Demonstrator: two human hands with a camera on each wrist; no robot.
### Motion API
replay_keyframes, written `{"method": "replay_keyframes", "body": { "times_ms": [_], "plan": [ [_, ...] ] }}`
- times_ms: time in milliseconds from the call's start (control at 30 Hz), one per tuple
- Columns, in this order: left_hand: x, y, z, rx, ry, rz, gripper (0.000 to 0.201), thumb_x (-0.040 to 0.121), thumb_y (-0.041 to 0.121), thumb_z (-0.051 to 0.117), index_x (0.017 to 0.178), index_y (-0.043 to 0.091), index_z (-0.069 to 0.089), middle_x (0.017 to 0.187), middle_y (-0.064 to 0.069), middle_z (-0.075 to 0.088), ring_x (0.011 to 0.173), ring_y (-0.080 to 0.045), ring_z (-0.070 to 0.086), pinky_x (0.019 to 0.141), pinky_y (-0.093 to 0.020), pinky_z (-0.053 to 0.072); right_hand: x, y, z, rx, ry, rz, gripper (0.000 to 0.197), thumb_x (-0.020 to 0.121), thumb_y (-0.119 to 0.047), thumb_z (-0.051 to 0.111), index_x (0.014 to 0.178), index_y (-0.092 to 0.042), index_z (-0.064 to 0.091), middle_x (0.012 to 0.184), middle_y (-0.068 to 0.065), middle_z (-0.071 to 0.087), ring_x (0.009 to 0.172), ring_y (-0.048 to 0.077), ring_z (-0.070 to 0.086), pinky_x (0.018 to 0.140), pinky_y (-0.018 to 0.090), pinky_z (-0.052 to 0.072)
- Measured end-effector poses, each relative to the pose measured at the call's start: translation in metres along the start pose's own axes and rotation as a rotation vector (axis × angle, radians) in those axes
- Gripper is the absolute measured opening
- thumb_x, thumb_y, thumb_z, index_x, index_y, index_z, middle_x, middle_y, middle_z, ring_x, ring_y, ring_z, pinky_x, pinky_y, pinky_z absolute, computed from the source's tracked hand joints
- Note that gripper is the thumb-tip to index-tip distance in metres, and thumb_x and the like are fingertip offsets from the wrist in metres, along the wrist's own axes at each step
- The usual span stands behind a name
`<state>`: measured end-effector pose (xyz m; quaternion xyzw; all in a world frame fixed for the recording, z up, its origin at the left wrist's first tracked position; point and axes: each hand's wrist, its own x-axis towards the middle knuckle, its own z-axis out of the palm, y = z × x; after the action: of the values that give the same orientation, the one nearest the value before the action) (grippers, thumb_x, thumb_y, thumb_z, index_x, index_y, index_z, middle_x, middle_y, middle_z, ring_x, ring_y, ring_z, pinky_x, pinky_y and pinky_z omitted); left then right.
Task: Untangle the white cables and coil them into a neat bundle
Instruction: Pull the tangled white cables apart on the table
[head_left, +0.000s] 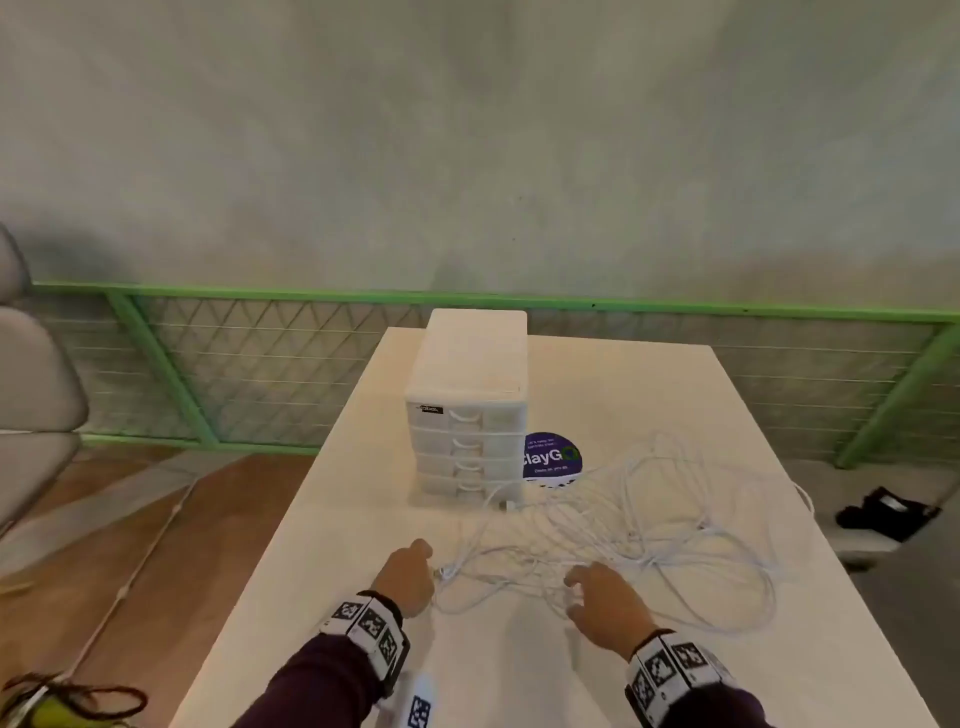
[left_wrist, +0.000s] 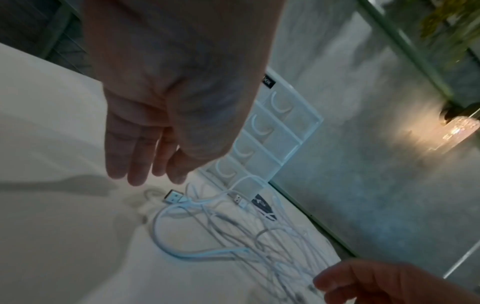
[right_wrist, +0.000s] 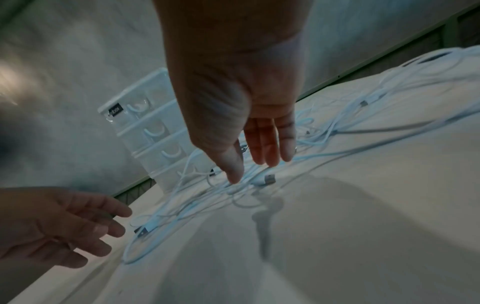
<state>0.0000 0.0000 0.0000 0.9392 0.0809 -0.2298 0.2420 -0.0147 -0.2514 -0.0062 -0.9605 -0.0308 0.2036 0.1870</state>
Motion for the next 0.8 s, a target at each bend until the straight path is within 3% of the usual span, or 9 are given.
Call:
{"method": "replay_keyframes", "body": {
  "times_ms": [100,267,333,400,467,533,600,700,800],
  "plan": [
    [0.012,-0.004,0.0,0.0,-0.029,0.001,0.037,0.096,0.016,0.043,0.132,0.012,0.041,0.13,-0.014,0.054,0.116,-0.026,0.053,0.088,-0.027,0.043,0.01,-0.005,0.009,-0.009,-0.014,0.038,0.037,0.09,-0.026,0.048,0.127,-0.019,0.046,0.132,0.005,0.046,0.124,0.022,0.045,0.099,0.029,0.037],
    [0.026,0.002,0.008,0.012,-0.083,0.1,0.035,0.092,0.016,0.047,0.127,0.014,0.052,0.127,-0.007,0.058,0.116,-0.021,0.053,0.091,-0.022,0.039,0.02,-0.004,0.016,-0.037,-0.018,0.085,0.03,0.087,-0.029,0.052,0.115,-0.018,0.054,0.122,0.005,0.053,0.114,0.023,0.052,0.093,0.031,0.043],
    [0.031,0.004,0.014,-0.094,-0.101,0.111,0.021,0.09,0.02,0.053,0.11,0.019,0.06,0.107,-0.004,0.063,0.094,-0.014,0.056,0.073,-0.012,0.042,0.02,-0.005,0.013,-0.079,-0.031,0.097,0.026,0.087,-0.032,0.051,0.109,-0.021,0.059,0.112,0.003,0.056,0.111,0.023,0.054,0.091,0.03,0.041],
    [0.034,0.009,0.017,-0.174,-0.088,0.136,0.009,0.087,0.02,0.058,0.08,0.025,0.06,0.078,0.004,0.061,0.069,-0.007,0.054,0.054,-0.006,0.038,0.02,-0.006,0.009,-0.116,-0.038,0.09,0.013,0.087,-0.035,0.049,0.085,-0.029,0.061,0.09,-0.003,0.052,0.11,0.021,0.056,0.092,0.03,0.039],
    [0.038,0.013,0.021,-0.215,-0.088,0.151,0.022,0.086,0.019,0.059,0.068,0.03,0.057,0.065,0.011,0.056,0.06,-0.002,0.05,0.055,-0.006,0.037,0.02,-0.01,0.005,-0.115,-0.056,0.108,0.021,0.087,-0.034,0.046,0.067,-0.03,0.047,0.083,-0.005,0.045,0.108,0.02,0.056,0.092,0.032,0.037],
    [0.038,0.019,0.022,-0.23,-0.108,0.175,0.026,0.088,0.019,0.056,0.067,0.033,0.056,0.062,0.014,0.054,0.058,0.001,0.049,0.06,-0.009,0.037,0.023,-0.011,0.005,-0.082,-0.048,0.106,0.019,0.086,-0.03,0.044,0.066,-0.029,0.043,0.086,-0.005,0.047,0.106,0.02,0.057,0.094,0.033,0.036],
    [0.038,0.026,0.023,-0.277,-0.145,0.169,0.03,0.09,0.013,0.051,0.068,0.032,0.055,0.062,0.012,0.053,0.054,0.0,0.048,0.055,-0.007,0.037,0.026,-0.01,0.004,-0.027,-0.045,0.095,0.024,0.085,-0.026,0.043,0.061,-0.029,0.039,0.083,-0.006,0.051,0.102,0.018,0.059,0.092,0.032,0.037],
    [0.032,0.038,0.023,-0.509,-0.213,0.071,0.029,0.088,-0.001,0.041,0.071,0.018,0.055,0.058,0.001,0.052,0.044,-0.005,0.049,0.044,-0.013,0.038,0.032,-0.01,0.0,0.085,-0.043,0.067,0.016,0.085,-0.024,0.043,0.07,-0.027,0.047,0.075,-0.006,0.052,0.091,0.019,0.061,0.083,0.028,0.044],
    [0.029,0.051,0.02,-0.834,-0.305,-0.041,0.016,0.093,0.01,0.047,0.079,0.011,0.053,0.062,-0.003,0.055,0.045,-0.009,0.051,0.046,-0.015,0.038,0.035,-0.006,-0.005,0.148,-0.045,0.012,0.019,0.083,-0.022,0.051,0.097,-0.024,0.063,0.076,-0.011,0.053,0.085,0.012,0.051,0.077,0.023,0.04]
  ]
}}
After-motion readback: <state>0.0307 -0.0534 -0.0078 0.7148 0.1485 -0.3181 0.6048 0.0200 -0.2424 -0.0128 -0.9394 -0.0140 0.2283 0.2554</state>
